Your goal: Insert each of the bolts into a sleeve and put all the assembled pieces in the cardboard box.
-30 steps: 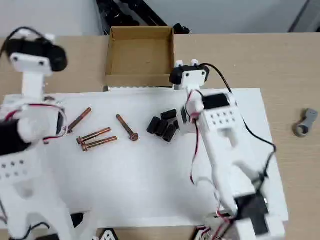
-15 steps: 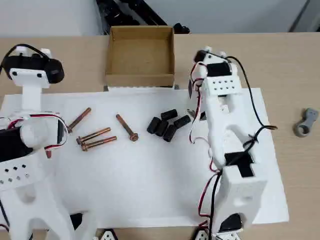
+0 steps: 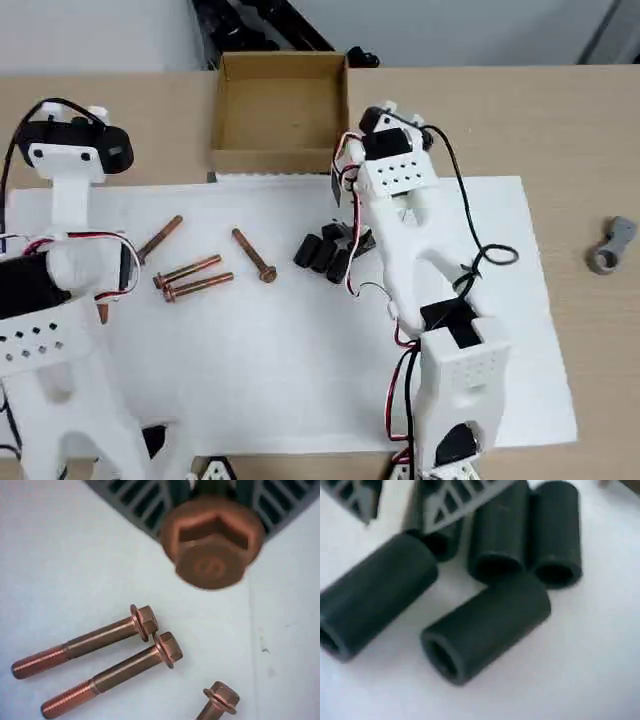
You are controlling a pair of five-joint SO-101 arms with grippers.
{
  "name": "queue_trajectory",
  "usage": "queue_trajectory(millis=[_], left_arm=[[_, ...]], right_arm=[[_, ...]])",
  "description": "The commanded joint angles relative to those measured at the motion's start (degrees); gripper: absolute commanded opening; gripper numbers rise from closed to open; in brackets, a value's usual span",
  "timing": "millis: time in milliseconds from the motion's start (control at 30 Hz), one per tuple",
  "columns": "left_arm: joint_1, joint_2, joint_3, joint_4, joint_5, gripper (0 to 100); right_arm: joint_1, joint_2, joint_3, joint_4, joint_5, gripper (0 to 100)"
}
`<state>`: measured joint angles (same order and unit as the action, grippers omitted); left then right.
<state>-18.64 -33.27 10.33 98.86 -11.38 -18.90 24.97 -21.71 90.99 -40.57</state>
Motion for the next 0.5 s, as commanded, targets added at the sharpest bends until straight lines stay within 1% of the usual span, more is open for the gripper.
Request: queue_trajectory(millis=[0,267,367,467], left_arm=[[-0.26,-1.58,-0.31,-1.32,0.35,1],[-0.26,-1.32,-0.31,-1.32,0.35,1],[-0.26,-1.32,-0.31,-1.32,0.35,1],[-0.26,-1.32,-0.31,-1.23,0.35,1]], right_arm=[[-0.31,-0.31,-2.55,-0.04,-2.64,6.2],[-0.31,1.19,-2.55,-0.13,-2.99,6.2],[-0.31,4.18,-2.55,-0.04,-5.63,6.2],[-0.31,6.64,-2.55,-0.04,-6.15,6.2]])
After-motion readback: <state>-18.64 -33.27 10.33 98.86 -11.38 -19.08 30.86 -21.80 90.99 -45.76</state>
